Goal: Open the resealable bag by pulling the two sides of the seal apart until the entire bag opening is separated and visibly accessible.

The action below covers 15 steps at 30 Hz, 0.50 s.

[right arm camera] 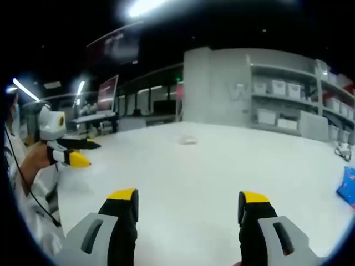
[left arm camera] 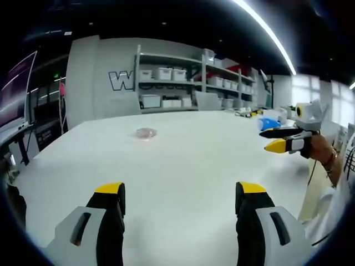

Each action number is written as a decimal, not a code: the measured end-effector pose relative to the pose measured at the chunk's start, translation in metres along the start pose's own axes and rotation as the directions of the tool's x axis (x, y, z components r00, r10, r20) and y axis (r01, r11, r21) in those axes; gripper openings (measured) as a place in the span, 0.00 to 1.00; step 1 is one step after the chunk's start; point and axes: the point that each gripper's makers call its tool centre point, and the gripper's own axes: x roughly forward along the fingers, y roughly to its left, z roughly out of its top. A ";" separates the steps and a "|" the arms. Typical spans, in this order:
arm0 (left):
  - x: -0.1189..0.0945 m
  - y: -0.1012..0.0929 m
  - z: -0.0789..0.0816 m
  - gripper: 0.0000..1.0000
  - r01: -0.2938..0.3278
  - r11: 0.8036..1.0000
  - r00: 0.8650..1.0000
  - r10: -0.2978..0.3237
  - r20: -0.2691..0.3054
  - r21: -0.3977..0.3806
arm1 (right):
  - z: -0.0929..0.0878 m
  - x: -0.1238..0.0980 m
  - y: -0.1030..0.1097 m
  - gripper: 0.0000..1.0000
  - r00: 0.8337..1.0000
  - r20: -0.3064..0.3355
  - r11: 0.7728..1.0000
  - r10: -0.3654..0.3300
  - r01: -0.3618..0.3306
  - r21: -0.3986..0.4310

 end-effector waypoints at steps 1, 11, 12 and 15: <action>0.000 0.000 0.000 0.80 0.000 1.000 1.000 0.000 0.000 0.001 | 0.001 0.001 0.000 0.73 1.000 0.002 1.000 0.001 -0.001 0.000; -0.001 0.001 0.001 0.80 0.001 1.000 1.000 -0.001 -0.001 0.003 | 0.000 0.007 0.005 0.73 1.000 -0.004 1.000 0.010 -0.010 -0.003; -0.001 0.001 0.001 0.80 0.001 1.000 1.000 -0.001 -0.002 0.003 | 0.001 0.008 0.005 0.73 1.000 -0.005 1.000 0.011 -0.011 -0.005; -0.001 0.002 0.001 0.80 0.000 1.000 1.000 0.000 0.000 0.001 | 0.001 0.009 0.006 0.72 1.000 -0.006 1.000 0.012 -0.012 -0.010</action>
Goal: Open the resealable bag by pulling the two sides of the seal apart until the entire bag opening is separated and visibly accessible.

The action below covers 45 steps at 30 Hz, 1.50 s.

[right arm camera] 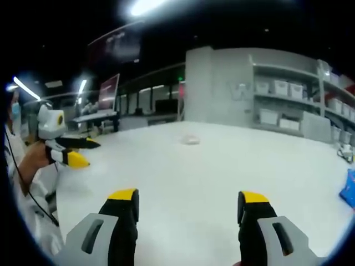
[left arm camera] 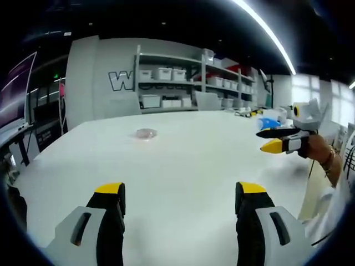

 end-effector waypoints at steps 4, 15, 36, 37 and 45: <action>0.000 0.000 -0.001 0.80 0.001 1.000 1.000 -0.001 0.001 -0.001 | 0.000 0.003 0.001 0.72 1.000 -0.003 1.000 0.000 0.000 -0.003; -0.002 0.001 -0.003 0.80 -0.001 1.000 1.000 0.001 0.003 -0.008 | 0.002 0.009 0.007 0.72 1.000 -0.003 1.000 0.014 -0.014 -0.015; -0.002 0.000 -0.006 0.80 0.002 1.000 1.000 -0.002 0.005 -0.016 | 0.010 0.027 0.013 0.71 0.999 -0.013 0.998 0.031 -0.031 -0.048; -0.002 0.000 -0.006 0.80 0.002 1.000 1.000 -0.002 0.005 -0.017 | 0.010 0.028 0.013 0.70 0.999 -0.014 0.998 0.031 -0.032 -0.050; -0.004 0.003 -0.007 0.80 -0.001 1.000 1.000 0.001 0.008 -0.023 | 0.010 0.035 0.014 0.70 0.999 -0.024 0.997 0.034 -0.036 -0.068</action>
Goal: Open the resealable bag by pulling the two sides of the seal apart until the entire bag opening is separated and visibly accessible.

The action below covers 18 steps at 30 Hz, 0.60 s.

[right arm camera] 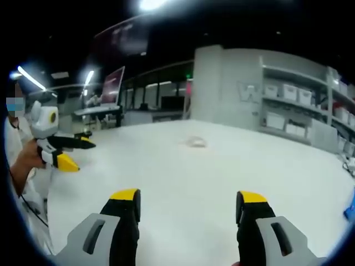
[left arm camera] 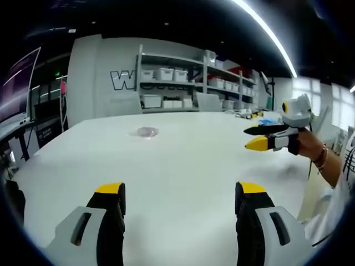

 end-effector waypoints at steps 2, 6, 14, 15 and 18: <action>0.000 0.000 -0.001 0.80 0.000 1.000 1.000 0.000 0.000 -0.002 | 0.000 0.001 0.000 0.70 1.000 -0.002 1.000 0.000 0.000 -0.004; 0.000 0.001 -0.001 0.80 0.003 1.000 1.000 -0.003 0.001 -0.004 | 0.002 0.007 -0.002 0.69 1.000 -0.009 1.000 0.002 -0.002 -0.017; -0.001 0.004 -0.001 0.80 -0.002 1.000 1.000 0.002 0.006 -0.009 | 0.004 0.015 -0.002 0.68 1.000 -0.016 0.999 0.007 -0.007 -0.032; -0.002 0.005 -0.001 0.80 -0.003 1.000 1.000 0.003 0.006 -0.010 | 0.005 0.016 -0.002 0.68 1.000 -0.016 0.999 0.008 -0.008 -0.033; -0.001 0.005 -0.002 0.80 -0.003 1.000 1.000 0.003 0.005 -0.011 | 0.009 0.020 -0.003 0.68 1.000 -0.017 0.999 0.013 -0.014 -0.042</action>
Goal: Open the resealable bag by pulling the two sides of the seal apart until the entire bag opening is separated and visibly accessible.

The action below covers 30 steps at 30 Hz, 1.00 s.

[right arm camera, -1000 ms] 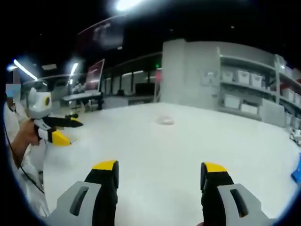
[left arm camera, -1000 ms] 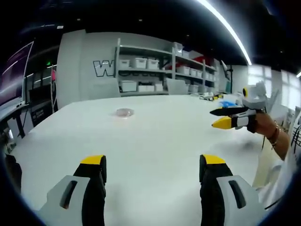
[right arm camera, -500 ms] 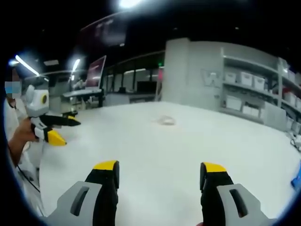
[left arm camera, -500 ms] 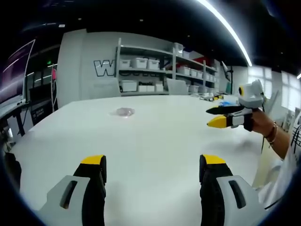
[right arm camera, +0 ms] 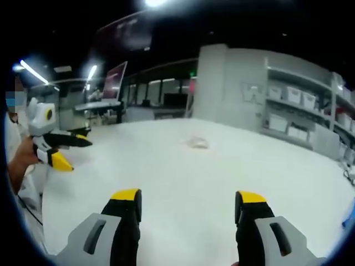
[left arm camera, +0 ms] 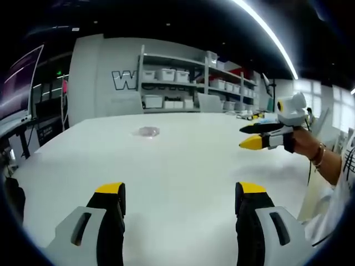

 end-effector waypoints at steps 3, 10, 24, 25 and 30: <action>0.001 -0.001 0.001 0.80 0.004 1.000 1.000 -0.004 0.001 0.001 | 0.006 0.004 -0.002 0.68 1.000 0.002 1.000 0.002 -0.002 -0.015; 0.001 -0.001 0.001 0.80 0.007 1.000 1.000 -0.007 0.001 0.003 | 0.015 0.013 -0.006 0.67 1.000 0.010 0.999 0.005 -0.005 -0.034; 0.005 -0.001 0.003 0.80 0.014 1.000 1.000 -0.014 -0.001 0.006 | 0.025 0.037 -0.010 0.65 0.999 0.003 0.999 0.039 -0.038 -0.039; 0.005 0.000 0.003 0.80 0.013 1.000 1.000 -0.013 -0.001 0.006 | 0.025 0.037 -0.010 0.65 0.999 0.004 0.999 0.040 -0.040 -0.037; 0.006 0.001 0.005 0.80 0.009 1.000 1.000 -0.010 0.004 0.003 | 0.028 0.045 -0.012 0.63 0.999 0.006 0.998 0.050 -0.049 -0.038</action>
